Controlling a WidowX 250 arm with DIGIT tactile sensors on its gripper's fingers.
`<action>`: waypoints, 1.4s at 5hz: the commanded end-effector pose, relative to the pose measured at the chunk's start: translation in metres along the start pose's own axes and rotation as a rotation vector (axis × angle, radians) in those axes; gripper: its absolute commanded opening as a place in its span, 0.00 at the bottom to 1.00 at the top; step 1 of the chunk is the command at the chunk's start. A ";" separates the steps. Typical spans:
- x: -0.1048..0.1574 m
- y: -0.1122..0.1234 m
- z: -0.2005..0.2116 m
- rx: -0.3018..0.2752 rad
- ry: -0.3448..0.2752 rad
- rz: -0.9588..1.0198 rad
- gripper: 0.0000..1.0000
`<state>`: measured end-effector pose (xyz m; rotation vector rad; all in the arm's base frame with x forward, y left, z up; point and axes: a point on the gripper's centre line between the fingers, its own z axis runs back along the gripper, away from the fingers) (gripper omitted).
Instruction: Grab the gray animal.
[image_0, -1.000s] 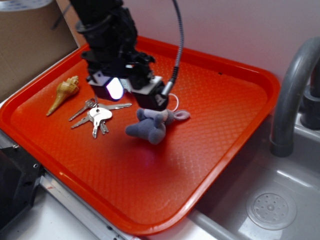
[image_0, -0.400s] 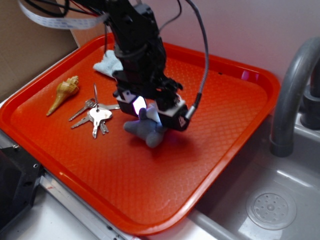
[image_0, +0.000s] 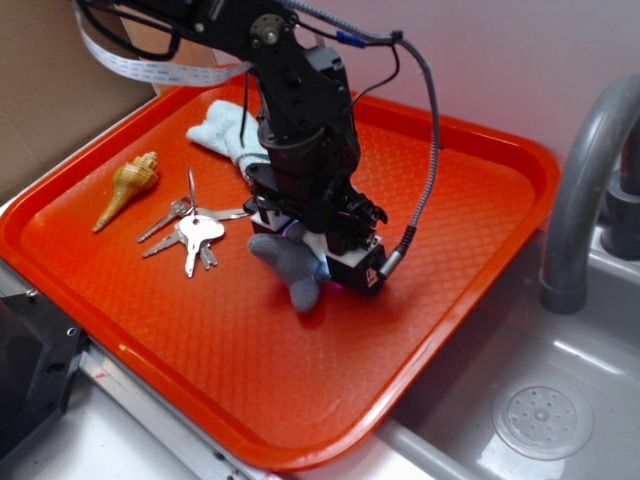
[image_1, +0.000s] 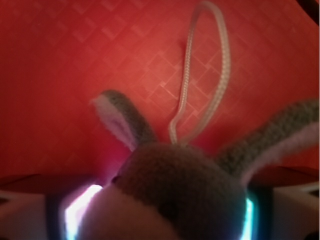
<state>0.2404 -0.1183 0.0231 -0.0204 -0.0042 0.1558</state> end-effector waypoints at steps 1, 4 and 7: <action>0.008 0.011 0.029 -0.025 -0.040 -0.031 0.00; -0.009 0.088 0.148 0.038 -0.077 -0.067 0.00; -0.037 0.098 0.174 -0.037 -0.144 -0.027 0.00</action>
